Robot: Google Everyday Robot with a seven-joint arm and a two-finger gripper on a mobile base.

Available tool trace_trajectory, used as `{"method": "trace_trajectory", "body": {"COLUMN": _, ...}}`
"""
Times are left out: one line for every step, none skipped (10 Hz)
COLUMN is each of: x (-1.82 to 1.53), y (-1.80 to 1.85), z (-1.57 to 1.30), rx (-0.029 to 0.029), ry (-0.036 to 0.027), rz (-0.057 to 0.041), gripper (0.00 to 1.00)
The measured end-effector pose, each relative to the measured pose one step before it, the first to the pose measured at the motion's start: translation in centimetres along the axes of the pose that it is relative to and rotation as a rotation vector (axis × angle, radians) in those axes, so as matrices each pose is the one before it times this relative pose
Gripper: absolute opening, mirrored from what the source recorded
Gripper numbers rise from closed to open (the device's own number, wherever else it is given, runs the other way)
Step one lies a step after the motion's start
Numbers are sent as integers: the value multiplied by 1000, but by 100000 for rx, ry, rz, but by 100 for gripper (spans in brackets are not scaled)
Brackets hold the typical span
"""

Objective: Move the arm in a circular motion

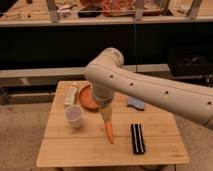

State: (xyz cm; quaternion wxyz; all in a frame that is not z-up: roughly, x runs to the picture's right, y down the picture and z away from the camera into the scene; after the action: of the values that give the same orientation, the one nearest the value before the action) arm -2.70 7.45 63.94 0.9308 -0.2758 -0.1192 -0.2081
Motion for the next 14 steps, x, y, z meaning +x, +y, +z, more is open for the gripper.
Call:
{"method": "trace_trajectory", "body": {"x": 151, "y": -1944, "z": 335, "rx": 304, "ry": -965, "rz": -1547, "gripper": 80}}
{"method": "trace_trajectory", "body": {"x": 629, "y": -1191, "z": 317, "rx": 94, "ry": -238, "rz": -18, "gripper": 80}}
{"method": "trace_trajectory", "body": {"x": 761, "y": -1072, "z": 339, "rx": -86, "ry": 106, "rz": 556, "gripper": 80}}
{"method": "trace_trajectory", "body": {"x": 1518, "y": -1848, "z": 921, "rx": -398, "ry": 227, "rz": 2688, "gripper": 80}}
{"method": "trace_trajectory", "body": {"x": 874, "y": -722, "z": 708, "rx": -547, "ry": -347, "rz": 2322, "gripper": 80}}
{"method": "trace_trajectory", "body": {"x": 1306, "y": -243, "z": 553, "rx": -614, "ry": 187, "rz": 2969, "gripper": 80}}
{"method": "trace_trajectory", "body": {"x": 2399, "y": 159, "z": 648, "rx": -1420, "ry": 339, "rz": 5058, "gripper": 80}}
{"method": "trace_trajectory", "body": {"x": 2585, "y": -56, "z": 473, "rx": -442, "ry": 6, "rz": 5439, "gripper": 80}}
{"method": "trace_trajectory", "body": {"x": 1755, "y": -79, "z": 281, "rx": -214, "ry": -50, "rz": 3619, "gripper": 80}}
{"method": "trace_trajectory", "body": {"x": 2227, "y": -59, "z": 222, "rx": -570, "ry": 294, "rz": 4549, "gripper": 80}}
{"method": "trace_trajectory", "body": {"x": 2470, "y": -73, "z": 229, "rx": -701, "ry": 420, "rz": 5092, "gripper": 80}}
{"method": "trace_trajectory", "body": {"x": 2089, "y": -158, "z": 202, "rx": -631, "ry": 421, "rz": 4389, "gripper": 80}}
{"method": "trace_trajectory", "body": {"x": 1793, "y": -175, "z": 176, "rx": -591, "ry": 249, "rz": 3943, "gripper": 80}}
{"method": "trace_trajectory", "body": {"x": 2012, "y": -54, "z": 174, "rx": -473, "ry": 141, "rz": 4667, "gripper": 80}}
